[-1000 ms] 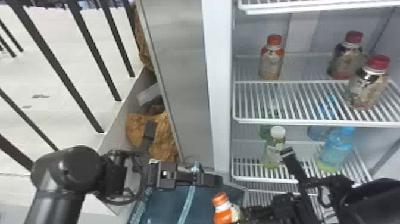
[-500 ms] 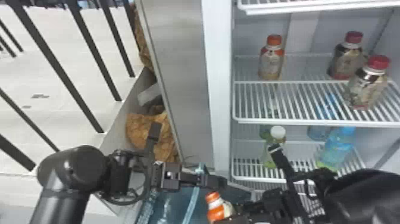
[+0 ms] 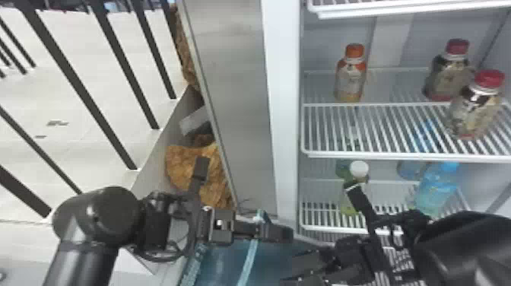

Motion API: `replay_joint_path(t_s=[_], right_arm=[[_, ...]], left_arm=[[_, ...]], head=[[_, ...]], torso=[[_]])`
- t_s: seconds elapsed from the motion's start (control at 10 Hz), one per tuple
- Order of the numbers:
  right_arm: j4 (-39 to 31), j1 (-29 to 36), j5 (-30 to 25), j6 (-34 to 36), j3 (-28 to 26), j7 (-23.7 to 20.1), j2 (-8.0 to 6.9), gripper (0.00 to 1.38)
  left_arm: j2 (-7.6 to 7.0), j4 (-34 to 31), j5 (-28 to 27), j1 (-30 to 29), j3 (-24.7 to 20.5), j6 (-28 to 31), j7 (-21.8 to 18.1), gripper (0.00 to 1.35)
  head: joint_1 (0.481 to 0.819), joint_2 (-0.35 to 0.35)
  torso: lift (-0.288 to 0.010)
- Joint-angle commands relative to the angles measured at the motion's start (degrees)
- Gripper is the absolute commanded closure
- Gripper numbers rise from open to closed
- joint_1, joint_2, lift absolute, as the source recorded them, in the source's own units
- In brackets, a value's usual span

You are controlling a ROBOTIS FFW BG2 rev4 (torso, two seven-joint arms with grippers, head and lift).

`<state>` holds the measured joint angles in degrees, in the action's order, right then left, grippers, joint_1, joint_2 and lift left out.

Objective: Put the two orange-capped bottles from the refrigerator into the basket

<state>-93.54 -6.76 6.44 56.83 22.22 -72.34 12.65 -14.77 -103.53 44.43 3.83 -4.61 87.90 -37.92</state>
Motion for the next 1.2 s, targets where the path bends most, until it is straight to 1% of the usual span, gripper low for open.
replay_joint_path(t_s=[0.0,0.1,0.2,0.3,0.5,0.6,0.7,0.8,0.9,1.1], right_arm=[[-0.9,0.4,0.0,-1.3,-0.4,-0.2,0.0,0.11],[-2.3,1.1,-0.5,-3.5,-1.4,-0.6,-0.09,0.12],[-4.5,2.8,-1.2,-5.6,-4.4,-0.8,-0.35,0.12],[-8.5,5.1,-3.5,-6.2,-8.1,-0.9,-0.44,0.12],[-18.5,10.1,-6.8,-6.1,-15.5,-1.0,-0.79,0.12],[-21.8,12.7,-7.1,-6.5,-18.7,0.7,-0.96,0.12],[-22.3,13.6,-6.1,-9.2,-21.5,2.1,-1.32,0.12],[-23.4,15.0,-2.0,-13.2,-23.4,4.6,-1.4,0.12],[-25.4,16.5,1.2,-15.9,-25.1,6.8,-1.67,0.12],[-27.0,16.3,3.4,-18.9,-25.9,10.2,-1.93,0.12]], left_arm=[[0.0,0.0,-0.1,0.0,-0.2,0.0,-0.1,1.21],[0.0,0.0,-0.1,-0.2,-0.4,0.0,-0.1,1.21],[0.0,0.1,-0.1,-0.4,-0.8,0.0,-0.1,1.21],[0.0,0.1,-0.1,-0.9,-1.0,0.0,-0.1,1.21],[-0.08,0.1,-0.1,-1.7,-1.7,0.0,-0.1,1.21],[-0.17,0.0,0.0,-2.0,-1.9,0.0,-0.1,1.21],[-0.17,0.1,-0.1,-2.0,-1.9,0.0,-0.1,1.21],[-0.17,0.1,0.0,-2.6,-2.0,0.0,-0.1,1.21],[-0.17,0.0,0.0,-3.1,-2.4,0.1,-0.1,1.21],[-0.17,0.0,-0.1,-3.0,-2.2,0.1,-0.1,1.21]], head=[[0.695,0.163],[0.695,0.165],[0.695,0.168],[0.695,0.165],[0.695,0.124],[0.695,0.109],[0.695,0.076],[0.695,0.048],[0.695,0.024],[0.695,0.013]], torso=[[-0.04],[-0.04],[-0.04],[-0.04],[-0.04],[-0.04],[-0.04],[-0.04],[-0.04],[-0.04]])
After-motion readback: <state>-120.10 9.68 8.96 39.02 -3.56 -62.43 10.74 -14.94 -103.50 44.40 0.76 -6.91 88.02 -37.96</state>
